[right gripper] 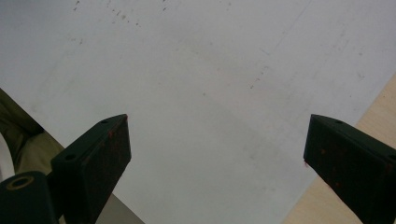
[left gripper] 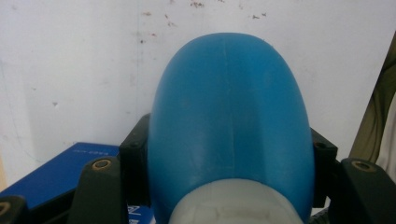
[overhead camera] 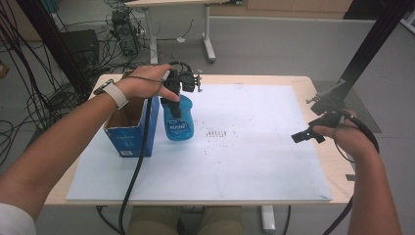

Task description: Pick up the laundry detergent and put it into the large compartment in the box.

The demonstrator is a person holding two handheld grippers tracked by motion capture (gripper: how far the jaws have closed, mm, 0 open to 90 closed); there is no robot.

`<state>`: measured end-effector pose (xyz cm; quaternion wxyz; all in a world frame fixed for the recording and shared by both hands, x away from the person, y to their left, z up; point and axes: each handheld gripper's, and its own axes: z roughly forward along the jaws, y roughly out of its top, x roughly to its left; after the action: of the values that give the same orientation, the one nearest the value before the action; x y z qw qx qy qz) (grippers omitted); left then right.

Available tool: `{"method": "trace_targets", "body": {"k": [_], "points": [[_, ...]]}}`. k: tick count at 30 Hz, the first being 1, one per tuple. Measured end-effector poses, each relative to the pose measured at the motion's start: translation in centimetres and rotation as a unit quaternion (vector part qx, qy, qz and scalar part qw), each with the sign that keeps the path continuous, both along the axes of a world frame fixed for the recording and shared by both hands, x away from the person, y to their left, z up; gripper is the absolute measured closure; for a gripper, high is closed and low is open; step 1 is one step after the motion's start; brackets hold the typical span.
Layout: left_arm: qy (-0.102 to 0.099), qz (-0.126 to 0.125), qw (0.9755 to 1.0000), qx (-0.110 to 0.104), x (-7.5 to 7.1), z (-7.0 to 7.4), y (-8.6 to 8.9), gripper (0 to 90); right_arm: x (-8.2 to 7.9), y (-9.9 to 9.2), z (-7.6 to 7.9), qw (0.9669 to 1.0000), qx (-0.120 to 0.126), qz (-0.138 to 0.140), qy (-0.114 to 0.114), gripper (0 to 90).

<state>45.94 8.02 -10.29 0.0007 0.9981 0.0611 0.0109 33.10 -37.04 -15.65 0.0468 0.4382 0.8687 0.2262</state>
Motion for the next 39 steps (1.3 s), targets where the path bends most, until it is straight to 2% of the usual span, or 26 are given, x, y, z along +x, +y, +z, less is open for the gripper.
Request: {"method": "trace_targets", "body": {"k": [3, 6, 13, 18, 20, 23, 28, 30, 31, 34, 36, 39], "points": [[0.000, 0.014, 0.9999, 0.001, -0.3, 0.4, -0.1, 37.8, -0.2, 0.2, 0.2, 1.0000, 0.000, 0.003, -0.003, 7.2], [0.002, 0.039, 0.9992, 0.000, -0.7, 1.0, -0.1, 37.8, -0.2, 0.3, 0.3, 1.0000, 0.001, 0.007, -0.006, 7.2], [-0.006, 0.097, 0.9953, 0.000, -1.7, 2.0, -0.3, 37.9, -0.1, 0.7, 0.4, 0.9999, 0.003, 0.013, -0.008, 7.5], [-0.003, 0.155, 0.9878, -0.002, -2.0, 2.4, -0.2, 37.9, -0.1, 1.1, 0.5, 0.9997, 0.002, 0.020, -0.011, 7.5], [-0.006, 0.169, 0.9857, 0.001, -2.2, 2.7, -0.3, 37.9, -0.1, 1.2, 0.6, 0.9997, 0.002, 0.022, -0.012, 7.5], [-0.004, 0.176, 0.9844, 0.004, -2.4, 3.1, -0.4, 37.9, -0.1, 1.3, 0.7, 0.9996, 0.000, 0.024, -0.012, 7.5], [0.004, 0.198, 0.9801, 0.008, -2.6, 3.9, -0.3, 37.8, -0.2, 1.5, 0.8, 0.9995, -0.001, 0.028, -0.016, 7.5], [0.001, 0.212, 0.9772, 0.010, -2.9, 4.4, -0.4, 37.8, -0.3, 1.5, 0.9, 0.9994, 0.000, 0.030, -0.018, 7.5], [0.001, 0.212, 0.9772, 0.010, -2.9, 4.4, -0.4, 37.8, -0.3, 1.5, 0.9, 0.9994, 0.000, 0.030, -0.018, 7.5], [0.001, 0.240, 0.9708, 0.004, -3.0, 5.3, 0.0, 37.8, -0.5, 1.5, 1.0, 0.9992, 0.002, 0.033, -0.022, 7.5], [0.002, 0.251, 0.9679, -0.001, -3.1, 5.7, 0.2, 37.8, -0.5, 1.5, 1.1, 0.9991, 0.003, 0.036, -0.024, 7.5], [0.000, 0.273, 0.9619, -0.006, -3.4, 6.4, 0.4, 37.8, -0.6, 1.5, 1.1, 0.9990, 0.004, 0.037, -0.026, 7.5]]}}
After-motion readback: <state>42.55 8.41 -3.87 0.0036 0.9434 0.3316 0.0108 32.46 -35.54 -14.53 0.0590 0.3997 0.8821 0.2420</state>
